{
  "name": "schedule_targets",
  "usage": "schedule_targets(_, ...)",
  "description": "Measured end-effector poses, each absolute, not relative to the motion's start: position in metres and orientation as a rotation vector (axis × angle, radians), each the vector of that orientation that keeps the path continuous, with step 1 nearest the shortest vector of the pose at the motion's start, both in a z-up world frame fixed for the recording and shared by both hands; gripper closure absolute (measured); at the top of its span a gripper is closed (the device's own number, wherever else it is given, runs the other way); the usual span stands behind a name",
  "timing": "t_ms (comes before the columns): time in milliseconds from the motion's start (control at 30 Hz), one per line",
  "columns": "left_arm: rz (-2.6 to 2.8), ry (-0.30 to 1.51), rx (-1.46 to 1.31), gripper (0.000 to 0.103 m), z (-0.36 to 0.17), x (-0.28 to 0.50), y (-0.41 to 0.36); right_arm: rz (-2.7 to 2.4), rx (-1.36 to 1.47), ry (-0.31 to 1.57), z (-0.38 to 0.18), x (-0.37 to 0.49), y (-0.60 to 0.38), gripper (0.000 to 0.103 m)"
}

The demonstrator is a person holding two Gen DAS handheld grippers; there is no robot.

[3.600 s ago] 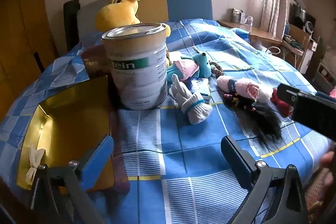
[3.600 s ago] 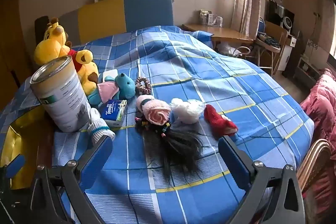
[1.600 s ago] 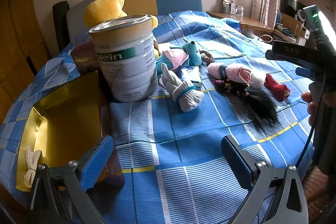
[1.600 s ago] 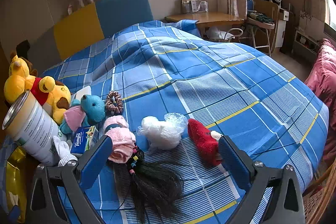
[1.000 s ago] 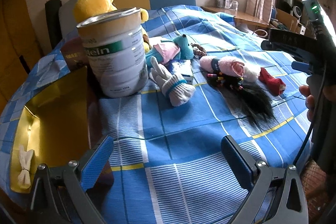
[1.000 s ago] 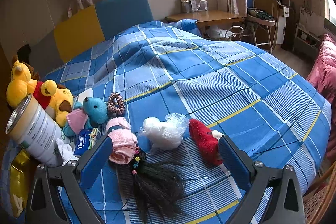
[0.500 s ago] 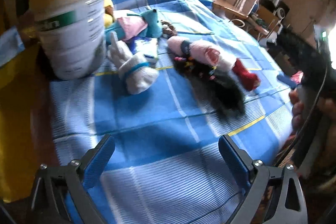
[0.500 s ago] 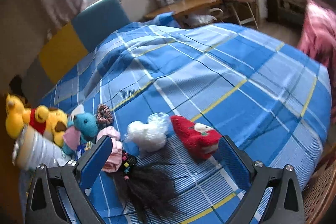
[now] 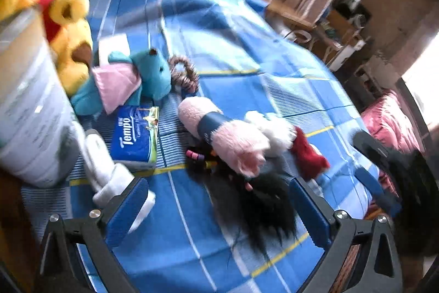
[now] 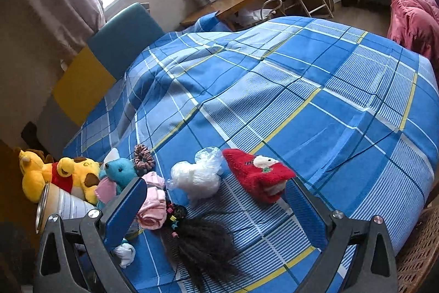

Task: Organize soft objects
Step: 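Grasp the pink fuzzy towel roll with the left gripper, then grasp the black beaded hair wig with the right gripper while the left holds the towel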

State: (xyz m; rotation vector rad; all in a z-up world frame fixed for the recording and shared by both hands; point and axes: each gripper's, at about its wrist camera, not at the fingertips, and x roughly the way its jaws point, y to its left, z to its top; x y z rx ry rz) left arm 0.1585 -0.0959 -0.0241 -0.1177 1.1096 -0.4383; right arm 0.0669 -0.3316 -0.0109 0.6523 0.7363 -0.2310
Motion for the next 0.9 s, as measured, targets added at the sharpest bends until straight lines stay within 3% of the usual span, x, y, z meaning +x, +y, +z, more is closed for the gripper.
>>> schedule_targets(67, -0.413, 1.147, -0.136, 0.005, -0.031, 0.178, -0.102, -0.227, 0.665, 0.731, -0.011, 0.066, -0.333, 0.001)
schedule_targets(133, -0.391, 1.163, -0.141, 0.018, -0.036, 0.194, -0.108, -0.225, 0.677, 0.728, -0.011, 0.065, -0.334, 0.001)
schedule_targets(400, -0.329, 1.278, -0.196, 0.019, -0.068, 0.244, -0.133, -0.223, 0.715, 0.73, -0.015, 0.066, -0.339, 0.001)
schedule_targets(500, -0.398, 1.334, -0.194, 0.048, -0.081, 0.245, -0.141, -0.223, 0.731, 0.738, -0.018, 0.067, -0.341, 0.0)
schedule_targets(533, -0.415, 1.319, -0.199, 0.051, -0.08, 0.243, -0.14, -0.221, 0.735, 0.74, -0.019, 0.067, -0.342, 0.001)
schedule_targets(900, -0.558, 0.98, -0.095, 0.053, 0.009, 0.155, -0.085, -0.213, 0.794, 0.765, -0.028, 0.068, -0.35, 0.003)
